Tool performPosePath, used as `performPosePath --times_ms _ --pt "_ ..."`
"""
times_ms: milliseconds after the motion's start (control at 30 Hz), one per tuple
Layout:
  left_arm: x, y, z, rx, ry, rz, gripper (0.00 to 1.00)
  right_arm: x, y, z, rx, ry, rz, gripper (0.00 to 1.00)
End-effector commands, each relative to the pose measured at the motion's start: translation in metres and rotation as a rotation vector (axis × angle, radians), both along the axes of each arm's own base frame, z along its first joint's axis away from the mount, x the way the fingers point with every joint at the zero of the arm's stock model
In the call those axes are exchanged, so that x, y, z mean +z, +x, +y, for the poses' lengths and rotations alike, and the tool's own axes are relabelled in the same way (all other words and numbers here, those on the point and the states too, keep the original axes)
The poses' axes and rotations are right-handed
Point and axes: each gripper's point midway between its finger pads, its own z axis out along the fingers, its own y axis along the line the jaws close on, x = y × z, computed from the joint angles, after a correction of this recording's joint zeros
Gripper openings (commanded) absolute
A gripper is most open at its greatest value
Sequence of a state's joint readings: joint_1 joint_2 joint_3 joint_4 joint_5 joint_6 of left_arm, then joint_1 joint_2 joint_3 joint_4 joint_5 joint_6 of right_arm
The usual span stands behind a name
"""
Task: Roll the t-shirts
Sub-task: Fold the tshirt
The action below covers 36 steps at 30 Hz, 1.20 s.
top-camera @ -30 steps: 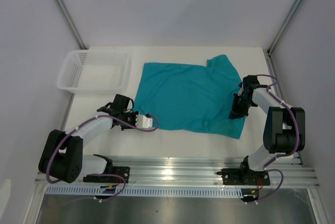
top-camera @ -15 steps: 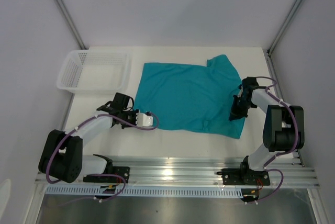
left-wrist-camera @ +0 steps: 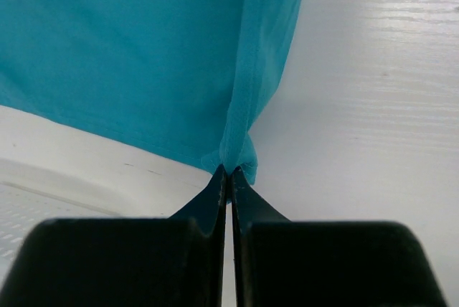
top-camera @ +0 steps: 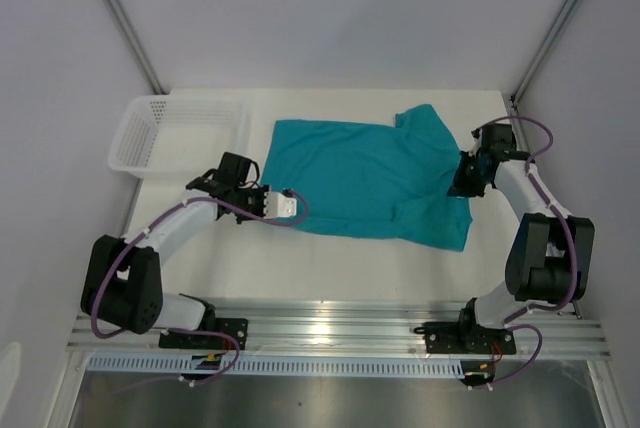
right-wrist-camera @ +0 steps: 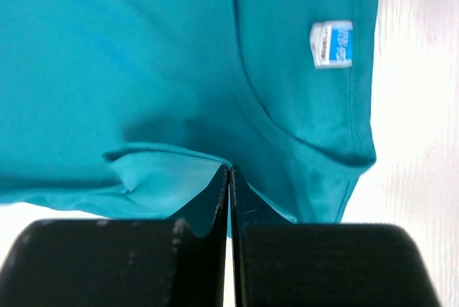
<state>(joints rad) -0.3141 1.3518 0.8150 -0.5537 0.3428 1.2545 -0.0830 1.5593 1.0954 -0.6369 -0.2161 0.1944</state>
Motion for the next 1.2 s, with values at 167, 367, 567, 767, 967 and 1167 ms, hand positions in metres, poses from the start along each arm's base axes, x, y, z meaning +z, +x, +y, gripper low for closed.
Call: performPosePath --times_ms 167,367,567,767,967,1167 --pt "0.027 0.035 -0.011 -0.008 0.004 0.019 0.01 0.041 0.062 -0.010 0.044 -0.016 -0.205 0.00" --pt "0.023 0.057 -0.011 0.021 0.027 0.053 0.01 0.046 0.083 -0.012 0.065 -0.024 -0.253 0.00" --pt "0.016 0.072 -0.003 0.083 0.040 0.073 0.01 0.048 0.106 -0.015 0.074 -0.032 -0.300 0.00" --pt "0.018 0.097 -0.002 0.124 0.052 0.031 0.00 0.046 0.129 -0.018 0.081 -0.046 -0.317 0.00" --pt "0.011 0.113 -0.003 0.145 0.059 0.021 0.01 0.034 0.139 -0.014 0.095 -0.042 -0.297 0.00" --pt "0.000 0.122 0.002 0.196 0.091 0.041 0.01 0.023 0.142 -0.007 0.106 -0.036 -0.279 0.00"
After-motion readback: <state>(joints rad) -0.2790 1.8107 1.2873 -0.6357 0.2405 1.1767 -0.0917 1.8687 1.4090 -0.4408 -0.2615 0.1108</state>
